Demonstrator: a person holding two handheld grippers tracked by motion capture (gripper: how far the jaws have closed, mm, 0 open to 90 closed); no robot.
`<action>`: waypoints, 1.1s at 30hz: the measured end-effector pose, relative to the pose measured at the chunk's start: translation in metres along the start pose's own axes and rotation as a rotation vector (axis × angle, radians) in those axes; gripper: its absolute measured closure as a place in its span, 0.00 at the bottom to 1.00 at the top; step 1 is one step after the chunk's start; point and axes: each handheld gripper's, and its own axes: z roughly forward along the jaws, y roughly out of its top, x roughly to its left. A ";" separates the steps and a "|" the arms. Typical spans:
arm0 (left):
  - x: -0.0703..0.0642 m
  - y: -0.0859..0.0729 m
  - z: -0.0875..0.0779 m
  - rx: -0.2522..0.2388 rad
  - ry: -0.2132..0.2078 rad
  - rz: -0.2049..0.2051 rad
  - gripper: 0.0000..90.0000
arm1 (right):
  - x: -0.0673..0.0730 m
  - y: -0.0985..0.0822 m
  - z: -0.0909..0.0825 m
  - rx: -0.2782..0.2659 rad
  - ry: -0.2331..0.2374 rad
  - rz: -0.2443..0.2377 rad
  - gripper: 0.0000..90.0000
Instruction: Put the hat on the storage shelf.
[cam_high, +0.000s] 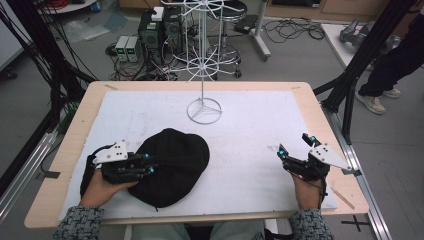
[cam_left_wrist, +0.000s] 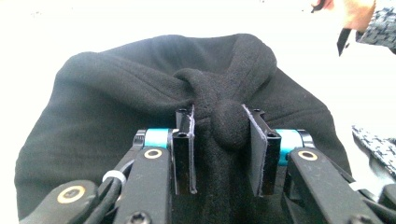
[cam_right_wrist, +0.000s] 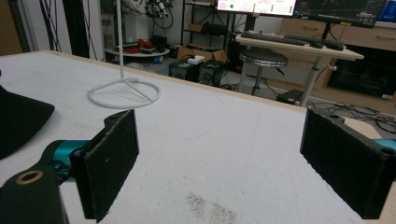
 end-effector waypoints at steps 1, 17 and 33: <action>-0.001 0.002 0.000 -0.013 0.002 0.013 0.75 | 0.000 0.000 0.000 0.000 0.000 0.000 0.12; -0.011 0.022 0.003 -0.131 0.067 0.113 0.76 | -0.005 -0.001 -0.004 0.000 -0.011 0.012 0.12; -0.012 0.050 -0.006 -0.238 0.061 0.173 0.76 | -0.007 -0.002 -0.004 0.001 -0.014 0.029 0.12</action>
